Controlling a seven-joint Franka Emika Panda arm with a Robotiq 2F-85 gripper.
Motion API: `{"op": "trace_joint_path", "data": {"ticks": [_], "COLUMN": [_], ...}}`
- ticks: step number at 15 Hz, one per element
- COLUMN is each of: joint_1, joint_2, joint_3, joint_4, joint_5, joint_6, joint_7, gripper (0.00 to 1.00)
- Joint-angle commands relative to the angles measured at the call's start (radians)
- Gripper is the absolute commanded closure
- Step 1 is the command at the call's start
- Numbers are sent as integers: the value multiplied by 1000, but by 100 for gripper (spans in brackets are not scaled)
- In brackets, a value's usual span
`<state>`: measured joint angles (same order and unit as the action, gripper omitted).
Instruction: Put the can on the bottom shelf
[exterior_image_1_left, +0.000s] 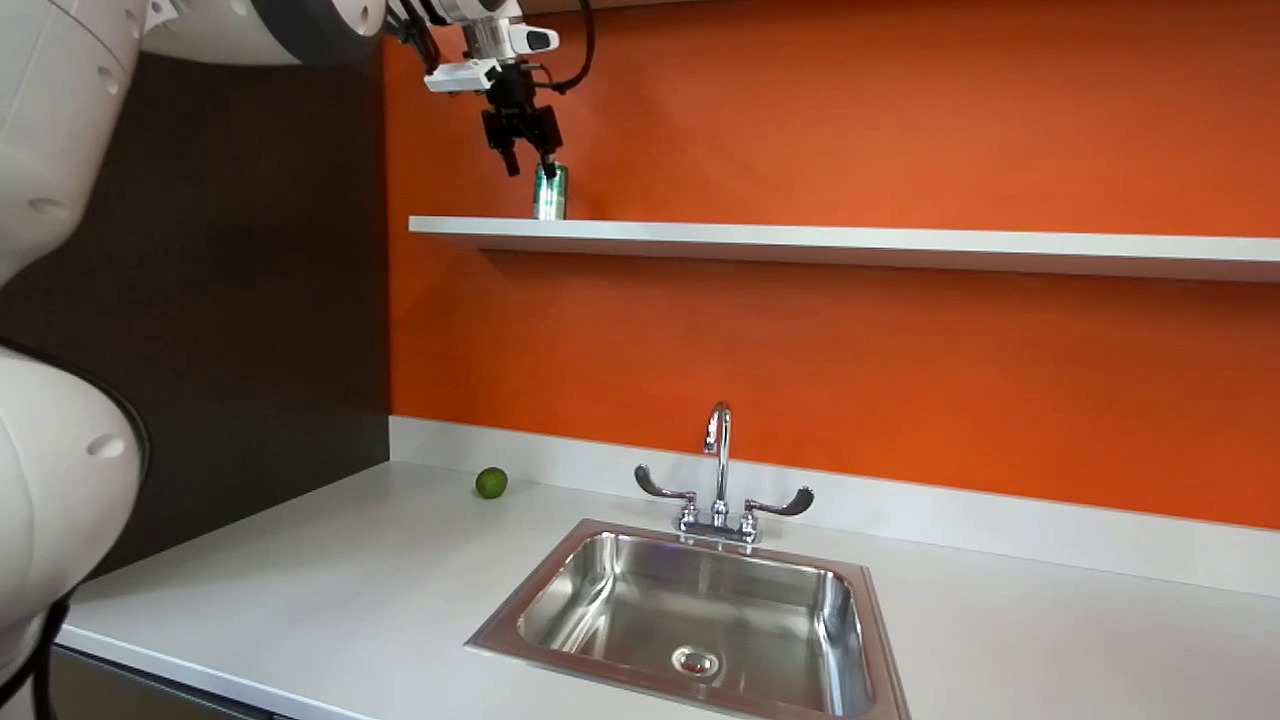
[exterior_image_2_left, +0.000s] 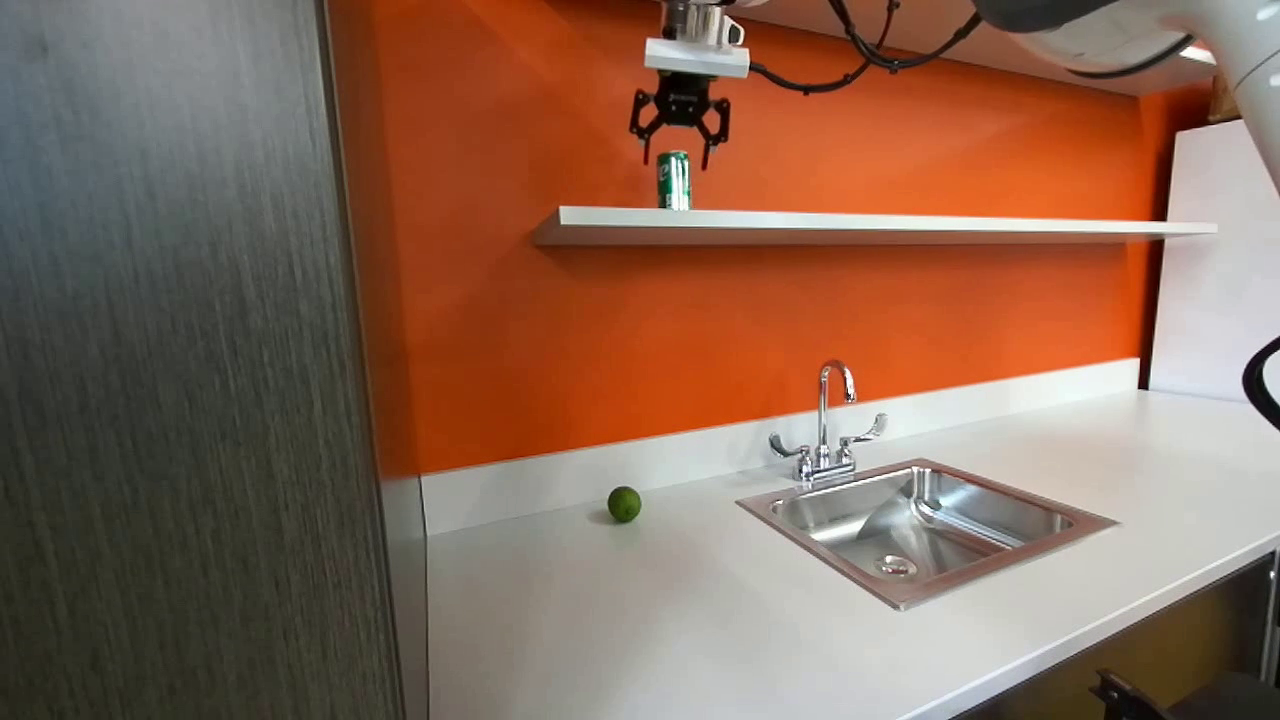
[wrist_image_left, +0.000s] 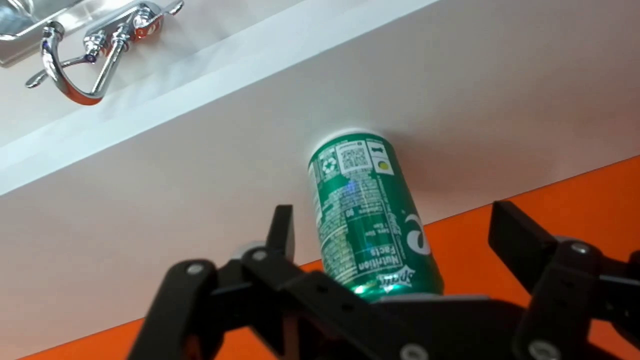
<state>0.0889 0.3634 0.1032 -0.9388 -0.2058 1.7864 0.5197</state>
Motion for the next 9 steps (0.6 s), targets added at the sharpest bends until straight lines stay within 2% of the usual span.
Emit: {"op": "trace_joint_path", "data": {"ticks": [1,9], "joint_1": [16,6], "joint_2": [38,-36], "joint_3": [-11,-6], "joint_4": [79,-18], "joint_5": [-24,-10], "joint_6": [-49,-37], "joint_7": [36,20], "gripper": [0,0]}}
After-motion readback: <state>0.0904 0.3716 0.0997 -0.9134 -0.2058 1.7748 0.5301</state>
